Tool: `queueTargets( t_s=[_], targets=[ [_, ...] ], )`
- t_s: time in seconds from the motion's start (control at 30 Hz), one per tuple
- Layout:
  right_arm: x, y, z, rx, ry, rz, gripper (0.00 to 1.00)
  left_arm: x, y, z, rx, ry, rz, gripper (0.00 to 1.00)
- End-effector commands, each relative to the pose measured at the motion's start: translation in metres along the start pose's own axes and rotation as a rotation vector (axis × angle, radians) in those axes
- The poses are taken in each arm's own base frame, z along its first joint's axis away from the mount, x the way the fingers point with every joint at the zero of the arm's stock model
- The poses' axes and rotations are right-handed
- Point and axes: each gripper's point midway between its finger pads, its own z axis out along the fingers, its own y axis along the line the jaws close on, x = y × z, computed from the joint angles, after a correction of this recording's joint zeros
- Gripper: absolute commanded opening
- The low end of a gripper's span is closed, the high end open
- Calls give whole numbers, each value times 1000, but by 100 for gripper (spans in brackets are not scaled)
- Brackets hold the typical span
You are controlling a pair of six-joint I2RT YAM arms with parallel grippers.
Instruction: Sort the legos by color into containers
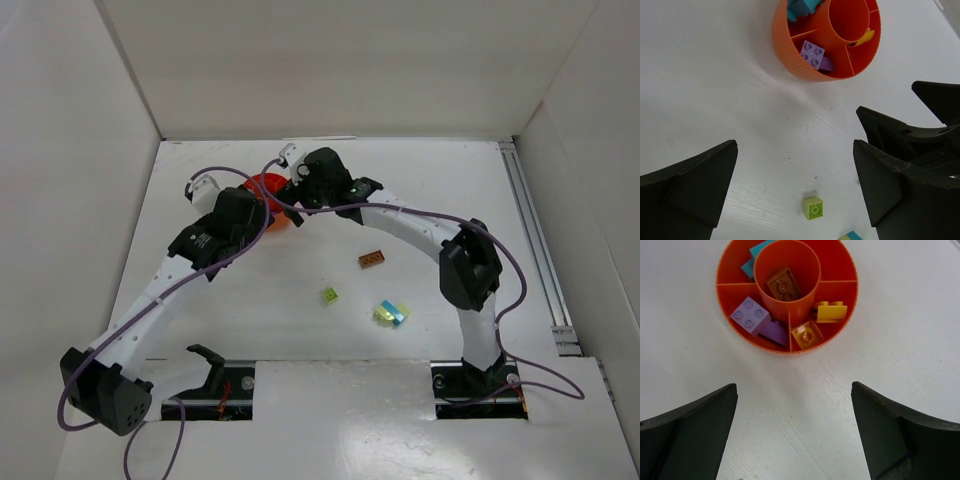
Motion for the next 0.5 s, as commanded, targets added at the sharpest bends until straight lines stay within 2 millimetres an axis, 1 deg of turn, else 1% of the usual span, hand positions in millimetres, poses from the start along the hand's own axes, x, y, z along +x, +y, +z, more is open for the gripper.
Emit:
queueTargets(
  t_s=[0.0, 0.03, 0.07, 0.13, 0.17, 0.2, 0.27, 0.3, 0.33, 0.37, 0.4, 0.47],
  targets=[
    [-24, -11, -24, 12, -61, -11, 100, -28, -31, -3, 75, -59, -28, 100],
    [-24, -11, -24, 12, -61, -20, 100, -29, -35, 3, 76, -55, -23, 100],
    [-23, -17, -24, 20, -61, -15, 100, -33, -37, 5, 75, -63, -19, 100],
    [-23, -17, -24, 20, -61, -15, 100, -41, -39, 10, 71, -73, -13, 100],
    [-23, -17, -24, 20, -61, -15, 100, -50, -44, 13, 79, -88, -25, 100],
    [-26, -17, -24, 22, -70, -16, 100, -53, -45, 14, 90, -88, -24, 100],
    [-26, -17, -24, 22, -70, -25, 100, -54, -44, 23, 85, -83, -16, 100],
    [-25, -23, -25, 30, -69, -21, 100, -61, -45, 23, 97, -87, -20, 100],
    [-25, -23, -25, 30, -69, -21, 100, -60, -49, 26, 106, -83, -12, 100],
    [-25, -23, -25, 30, -69, -21, 100, -64, -45, 27, 97, -90, -11, 100],
    [-28, -28, -28, 39, -77, -17, 100, -63, -47, 31, 97, -90, -11, 100],
    [-25, -28, -27, 39, -75, -17, 100, -61, -45, 34, 88, -84, 3, 100]
  ],
)
